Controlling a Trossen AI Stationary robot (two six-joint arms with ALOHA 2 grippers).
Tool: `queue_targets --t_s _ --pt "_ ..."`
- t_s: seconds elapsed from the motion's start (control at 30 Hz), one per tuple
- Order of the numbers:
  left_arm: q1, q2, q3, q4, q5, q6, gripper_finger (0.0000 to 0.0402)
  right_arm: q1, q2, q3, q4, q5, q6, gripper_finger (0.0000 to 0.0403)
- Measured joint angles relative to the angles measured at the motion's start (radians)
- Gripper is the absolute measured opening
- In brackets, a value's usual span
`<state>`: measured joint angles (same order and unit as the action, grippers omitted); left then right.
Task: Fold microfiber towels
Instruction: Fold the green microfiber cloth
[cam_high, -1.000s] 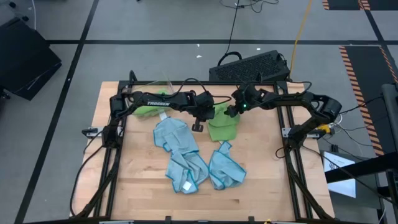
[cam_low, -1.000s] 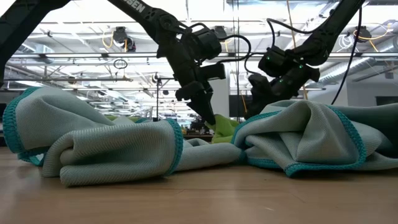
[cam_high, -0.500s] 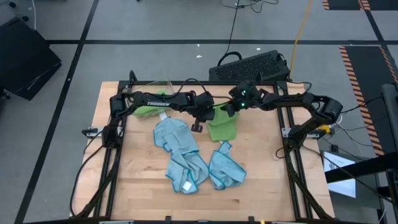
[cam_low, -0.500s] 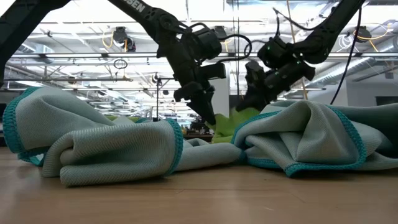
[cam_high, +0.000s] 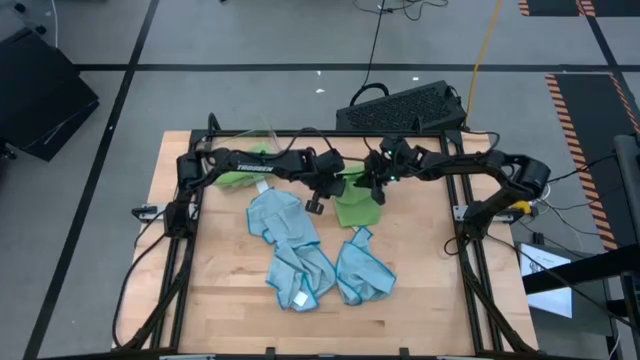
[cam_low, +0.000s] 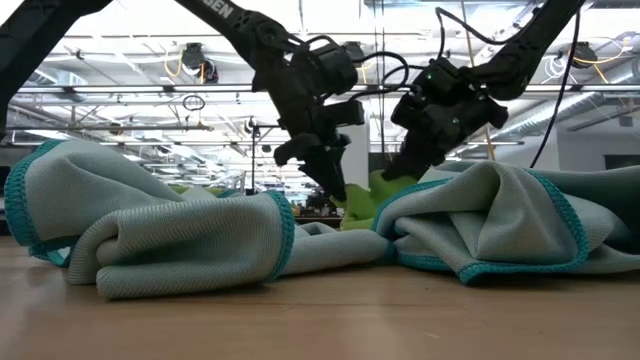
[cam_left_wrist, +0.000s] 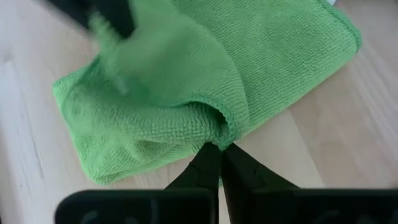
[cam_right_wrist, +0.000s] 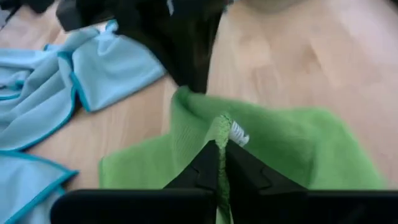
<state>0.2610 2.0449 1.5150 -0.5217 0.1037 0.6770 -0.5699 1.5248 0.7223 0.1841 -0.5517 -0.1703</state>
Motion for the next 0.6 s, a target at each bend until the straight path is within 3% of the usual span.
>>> queue_targets --t_s 0.13,0.23,0.6 --pt "-0.011 0.000 0.000 0.001 -0.022 0.021 0.0016 0.000 0.009 0.000 0.044 0.018 -0.003 0.0035" --pt "-0.015 0.000 0.000 0.001 -0.026 0.025 0.0010 0.002 0.009 0.000 0.046 0.096 -0.007 0.0059" --pt "-0.015 0.000 0.000 0.018 -0.084 0.074 0.0007 0.000 0.009 0.000 0.067 0.158 -0.054 0.0204"
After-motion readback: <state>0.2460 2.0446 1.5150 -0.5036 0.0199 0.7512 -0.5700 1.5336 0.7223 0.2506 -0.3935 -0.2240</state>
